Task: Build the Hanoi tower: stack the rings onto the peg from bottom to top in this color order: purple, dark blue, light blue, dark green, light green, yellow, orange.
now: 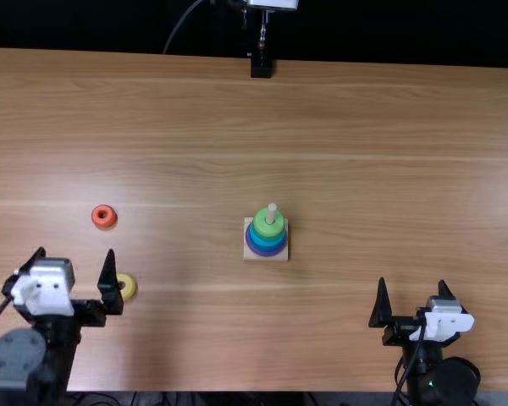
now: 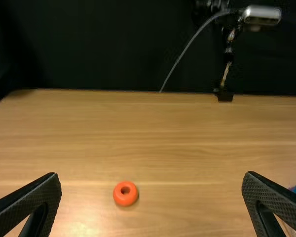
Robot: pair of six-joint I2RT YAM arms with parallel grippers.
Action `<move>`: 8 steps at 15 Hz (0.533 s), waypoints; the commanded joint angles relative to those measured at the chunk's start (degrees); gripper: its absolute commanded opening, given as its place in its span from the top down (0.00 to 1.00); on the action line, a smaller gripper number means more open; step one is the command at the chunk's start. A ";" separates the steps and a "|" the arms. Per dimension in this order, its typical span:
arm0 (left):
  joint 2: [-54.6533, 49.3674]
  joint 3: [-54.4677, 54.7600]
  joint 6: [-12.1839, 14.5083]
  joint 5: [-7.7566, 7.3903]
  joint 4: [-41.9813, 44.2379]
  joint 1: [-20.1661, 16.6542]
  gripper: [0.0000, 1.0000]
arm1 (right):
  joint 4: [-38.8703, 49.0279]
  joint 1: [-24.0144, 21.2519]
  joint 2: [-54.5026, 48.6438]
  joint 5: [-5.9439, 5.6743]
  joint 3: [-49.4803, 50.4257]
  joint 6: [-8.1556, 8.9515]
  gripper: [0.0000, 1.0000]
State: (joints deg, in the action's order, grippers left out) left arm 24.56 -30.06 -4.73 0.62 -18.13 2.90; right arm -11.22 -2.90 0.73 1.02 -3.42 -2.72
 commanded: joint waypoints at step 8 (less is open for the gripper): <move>41.36 -14.67 0.30 -5.37 -19.84 0.18 0.00 | -4.24 -0.18 -0.73 -0.81 2.63 -0.02 0.00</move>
State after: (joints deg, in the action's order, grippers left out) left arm 65.10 -42.83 -4.69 -3.70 -38.22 3.64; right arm -11.22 -2.90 0.73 1.02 -3.42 -2.70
